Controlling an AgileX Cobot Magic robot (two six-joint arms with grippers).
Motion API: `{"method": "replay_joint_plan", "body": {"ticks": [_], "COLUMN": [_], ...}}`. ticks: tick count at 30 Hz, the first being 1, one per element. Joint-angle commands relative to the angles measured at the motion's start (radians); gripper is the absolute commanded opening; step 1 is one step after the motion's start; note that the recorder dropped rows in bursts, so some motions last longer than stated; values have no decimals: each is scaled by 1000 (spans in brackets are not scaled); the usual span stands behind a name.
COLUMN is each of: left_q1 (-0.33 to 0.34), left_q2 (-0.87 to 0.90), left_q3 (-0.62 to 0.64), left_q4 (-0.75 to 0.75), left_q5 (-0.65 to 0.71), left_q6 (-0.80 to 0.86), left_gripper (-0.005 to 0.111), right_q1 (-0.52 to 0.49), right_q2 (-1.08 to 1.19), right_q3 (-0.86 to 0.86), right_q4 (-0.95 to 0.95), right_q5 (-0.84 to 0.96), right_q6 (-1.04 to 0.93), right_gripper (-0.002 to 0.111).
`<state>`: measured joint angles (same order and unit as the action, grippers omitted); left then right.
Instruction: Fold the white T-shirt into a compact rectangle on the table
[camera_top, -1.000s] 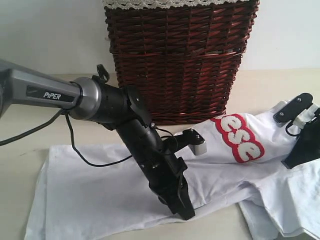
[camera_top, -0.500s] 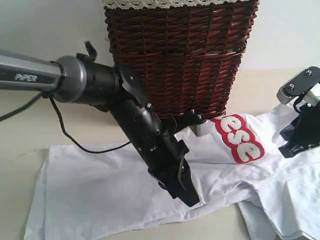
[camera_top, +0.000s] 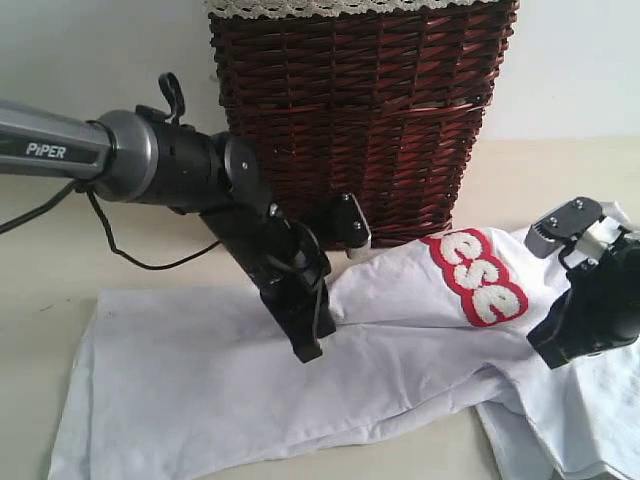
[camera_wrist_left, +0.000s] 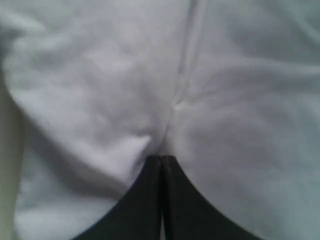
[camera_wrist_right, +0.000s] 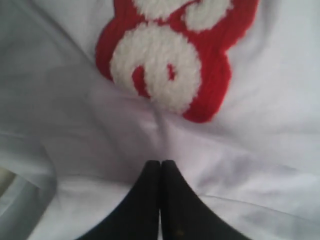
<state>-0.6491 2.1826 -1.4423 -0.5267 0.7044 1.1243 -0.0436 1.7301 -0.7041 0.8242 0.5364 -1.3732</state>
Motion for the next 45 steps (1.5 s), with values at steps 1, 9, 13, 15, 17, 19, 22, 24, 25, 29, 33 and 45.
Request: {"method": "replay_joint_plan", "body": {"ticks": [1, 9, 13, 15, 17, 19, 22, 24, 25, 29, 33, 45], "left_q1": [22, 22, 22, 22, 22, 22, 22, 22, 22, 22, 22, 11], "left_q2": [29, 75, 75, 73, 73, 73, 69, 44, 20, -54, -126, -163], "left_q3": [2, 2, 2, 2, 2, 2, 2, 2, 0, 0, 0, 101], "left_q4": [22, 26, 22, 10, 8, 8, 6, 6, 13, 13, 13, -1], "left_q5": [16, 129, 168, 232, 279, 283, 269, 242, 214, 141, 101, 306], "left_q6": [-2, 0, 2, 2, 2, 2, 2, 2, -1, -6, -32, -316], "left_gripper": [0, 0, 0, 0, 0, 0, 0, 0, 0, 0, 0, 0], "right_q1": [-2, -2, -2, -2, -2, -2, -2, -2, -2, -2, -2, -2], "right_q2": [69, 119, 119, 119, 119, 119, 112, 72, 28, -88, -196, -250], "right_q3": [2, 2, 2, 2, 2, 2, 2, -1, -1, -1, -1, -1], "right_q4": [11, -33, -254, -360, -474, -494, -492, -469, -456, -456, -426, -232], "right_q5": [15, 190, 187, 96, -16, -12, -9, -9, -9, -9, -5, 254], "right_q6": [-47, -80, 38, 147, 304, 324, 295, 259, 231, 204, 197, 197], "right_gripper": [0, 0, 0, 0, 0, 0, 0, 0, 0, 0, 0, 0]}}
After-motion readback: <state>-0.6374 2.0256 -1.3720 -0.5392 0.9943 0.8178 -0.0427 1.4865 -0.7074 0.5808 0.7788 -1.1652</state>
